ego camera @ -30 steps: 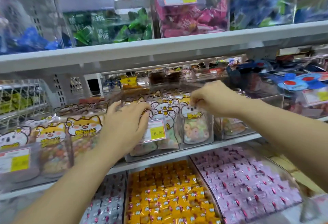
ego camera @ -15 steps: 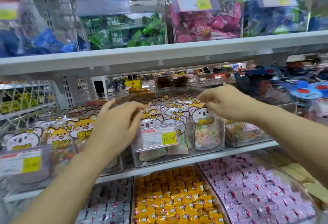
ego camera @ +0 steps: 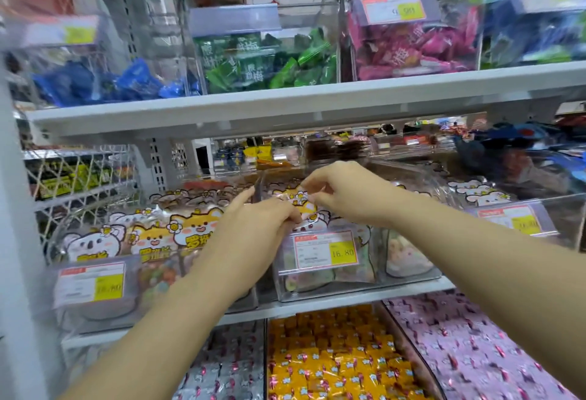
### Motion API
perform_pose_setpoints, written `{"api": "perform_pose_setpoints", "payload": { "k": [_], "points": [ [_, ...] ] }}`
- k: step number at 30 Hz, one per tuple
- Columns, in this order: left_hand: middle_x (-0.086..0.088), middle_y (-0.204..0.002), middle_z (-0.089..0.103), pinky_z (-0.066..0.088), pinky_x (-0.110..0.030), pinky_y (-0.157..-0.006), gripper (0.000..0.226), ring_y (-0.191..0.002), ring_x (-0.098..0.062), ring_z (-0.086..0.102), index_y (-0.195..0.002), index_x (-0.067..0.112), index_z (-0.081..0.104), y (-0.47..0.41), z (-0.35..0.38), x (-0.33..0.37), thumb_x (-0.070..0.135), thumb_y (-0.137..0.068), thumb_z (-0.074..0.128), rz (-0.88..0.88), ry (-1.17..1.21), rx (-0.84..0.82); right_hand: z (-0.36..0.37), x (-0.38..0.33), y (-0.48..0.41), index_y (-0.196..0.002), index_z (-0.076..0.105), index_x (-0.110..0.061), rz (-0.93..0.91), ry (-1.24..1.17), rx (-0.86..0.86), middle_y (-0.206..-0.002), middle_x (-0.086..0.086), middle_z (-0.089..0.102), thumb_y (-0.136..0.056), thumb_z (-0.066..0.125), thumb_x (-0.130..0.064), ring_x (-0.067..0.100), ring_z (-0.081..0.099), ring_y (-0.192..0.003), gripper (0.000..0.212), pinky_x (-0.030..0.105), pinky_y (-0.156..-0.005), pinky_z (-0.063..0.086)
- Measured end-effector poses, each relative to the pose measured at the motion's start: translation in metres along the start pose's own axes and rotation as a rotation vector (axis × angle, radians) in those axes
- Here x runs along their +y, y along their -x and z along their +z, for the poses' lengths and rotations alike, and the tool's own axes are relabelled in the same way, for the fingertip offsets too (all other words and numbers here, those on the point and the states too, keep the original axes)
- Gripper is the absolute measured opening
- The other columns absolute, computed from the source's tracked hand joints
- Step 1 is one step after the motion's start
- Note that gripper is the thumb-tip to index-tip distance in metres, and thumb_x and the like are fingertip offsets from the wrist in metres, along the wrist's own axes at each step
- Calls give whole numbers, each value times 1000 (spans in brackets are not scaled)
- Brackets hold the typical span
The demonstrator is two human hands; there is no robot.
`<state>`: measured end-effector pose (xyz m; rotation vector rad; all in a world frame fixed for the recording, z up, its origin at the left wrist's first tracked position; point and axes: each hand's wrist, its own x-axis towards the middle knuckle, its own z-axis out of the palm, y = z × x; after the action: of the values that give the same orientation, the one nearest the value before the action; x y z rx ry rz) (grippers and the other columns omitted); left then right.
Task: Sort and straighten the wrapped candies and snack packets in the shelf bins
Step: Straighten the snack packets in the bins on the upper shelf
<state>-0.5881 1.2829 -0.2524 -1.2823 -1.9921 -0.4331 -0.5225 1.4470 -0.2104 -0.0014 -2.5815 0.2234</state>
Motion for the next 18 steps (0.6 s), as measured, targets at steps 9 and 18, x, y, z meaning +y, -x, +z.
{"api": "perform_pose_setpoints", "payload": {
  "k": [9,18],
  "points": [
    [12,-74,71,47,-44,-93,47,-69,-8,68,-82,28,70,6,7,-15,-3,-51,86,142,-124,29,13,-1,-12,-70,55,-31,127,-75,148,-84,-7,64,-89,56,-24,14,58,-80,20,33,-76,49],
    [10,-91,73,34,-35,-104,37,-85,-11,69,-98,28,70,6,8,-21,4,-71,77,133,-95,18,-7,-24,-1,-90,52,-16,65,-490,576,-78,-5,60,-96,47,-16,2,63,-56,8,13,-52,43]
  ]
}}
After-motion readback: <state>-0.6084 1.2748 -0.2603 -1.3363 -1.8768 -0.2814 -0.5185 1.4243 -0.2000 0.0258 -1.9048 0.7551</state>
